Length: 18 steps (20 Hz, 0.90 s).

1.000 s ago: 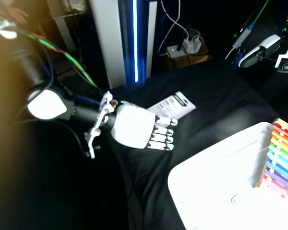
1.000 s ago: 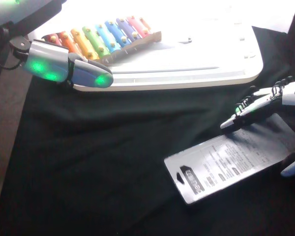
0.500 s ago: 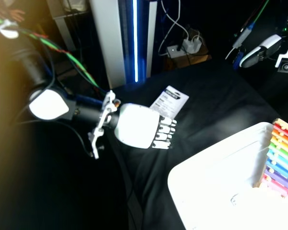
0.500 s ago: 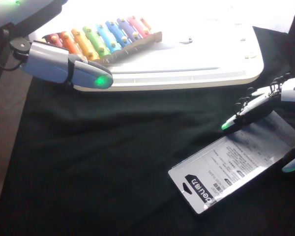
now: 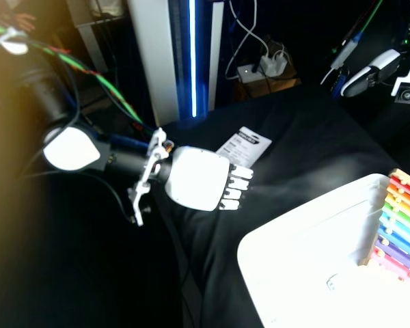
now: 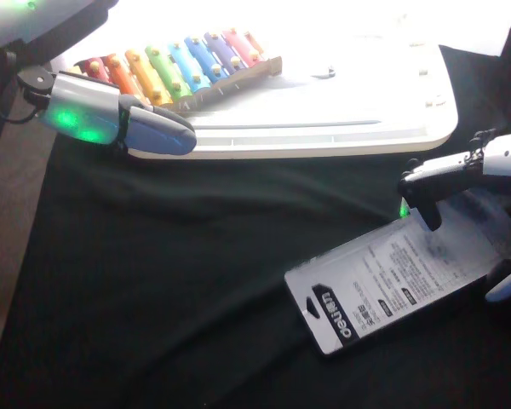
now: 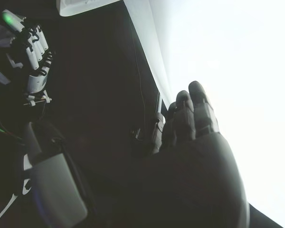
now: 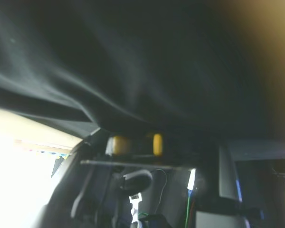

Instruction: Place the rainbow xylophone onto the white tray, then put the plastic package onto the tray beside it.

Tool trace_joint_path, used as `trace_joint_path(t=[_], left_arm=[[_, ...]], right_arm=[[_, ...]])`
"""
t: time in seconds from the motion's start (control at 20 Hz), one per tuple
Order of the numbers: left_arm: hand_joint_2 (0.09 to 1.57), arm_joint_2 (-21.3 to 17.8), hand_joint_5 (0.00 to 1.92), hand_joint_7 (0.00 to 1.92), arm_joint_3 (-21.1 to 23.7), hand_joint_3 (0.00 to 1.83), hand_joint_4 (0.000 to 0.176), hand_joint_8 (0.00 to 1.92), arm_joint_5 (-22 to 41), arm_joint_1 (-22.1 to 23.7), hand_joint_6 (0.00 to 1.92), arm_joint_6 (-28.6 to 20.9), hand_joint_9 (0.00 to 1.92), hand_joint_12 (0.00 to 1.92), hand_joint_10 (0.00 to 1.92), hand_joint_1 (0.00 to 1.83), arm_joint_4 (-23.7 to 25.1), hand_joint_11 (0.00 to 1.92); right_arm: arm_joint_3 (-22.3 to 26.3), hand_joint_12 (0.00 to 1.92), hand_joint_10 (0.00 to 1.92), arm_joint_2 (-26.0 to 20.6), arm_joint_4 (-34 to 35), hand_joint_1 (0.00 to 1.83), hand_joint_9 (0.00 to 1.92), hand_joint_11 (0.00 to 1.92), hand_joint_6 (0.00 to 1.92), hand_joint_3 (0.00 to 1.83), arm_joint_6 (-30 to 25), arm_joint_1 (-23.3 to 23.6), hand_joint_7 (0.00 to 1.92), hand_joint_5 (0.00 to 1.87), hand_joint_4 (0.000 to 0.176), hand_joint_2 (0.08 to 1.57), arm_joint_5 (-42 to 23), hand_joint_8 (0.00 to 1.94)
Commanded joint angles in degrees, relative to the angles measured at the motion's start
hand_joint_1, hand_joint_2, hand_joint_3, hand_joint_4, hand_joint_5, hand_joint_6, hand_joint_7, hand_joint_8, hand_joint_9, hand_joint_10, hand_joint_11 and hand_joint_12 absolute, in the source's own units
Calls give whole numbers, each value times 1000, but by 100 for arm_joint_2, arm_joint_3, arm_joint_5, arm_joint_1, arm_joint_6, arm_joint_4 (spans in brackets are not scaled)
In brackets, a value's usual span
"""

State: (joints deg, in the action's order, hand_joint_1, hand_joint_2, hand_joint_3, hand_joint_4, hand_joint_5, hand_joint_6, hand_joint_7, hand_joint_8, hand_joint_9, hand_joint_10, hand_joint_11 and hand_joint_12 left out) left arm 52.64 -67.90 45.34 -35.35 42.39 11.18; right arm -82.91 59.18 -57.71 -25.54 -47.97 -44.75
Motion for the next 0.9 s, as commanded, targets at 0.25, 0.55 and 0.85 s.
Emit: trace_joint_path(t=[0.25,0.55,0.85], left_arm=[[730,-14,0,44,8,0,92,7,738,18,0,-31,158,435,4,666,-174,0],[753,-14,0,71,8,1,76,6,748,11,0,-31,157,430,1,647,-178,0],[754,-13,0,76,8,1,70,3,747,8,0,-31,162,456,4,658,-178,0]], right_arm=[[53,1877,1742,-1,-38,1483,577,735,1921,14,-18,337,392,227,32,1300,-122,1806],[92,1921,1677,-72,158,1623,597,686,1921,0,230,664,305,308,81,1238,-180,1938],[92,1573,1613,-155,819,1629,653,770,1916,0,725,810,529,417,0,1197,-351,1603]])
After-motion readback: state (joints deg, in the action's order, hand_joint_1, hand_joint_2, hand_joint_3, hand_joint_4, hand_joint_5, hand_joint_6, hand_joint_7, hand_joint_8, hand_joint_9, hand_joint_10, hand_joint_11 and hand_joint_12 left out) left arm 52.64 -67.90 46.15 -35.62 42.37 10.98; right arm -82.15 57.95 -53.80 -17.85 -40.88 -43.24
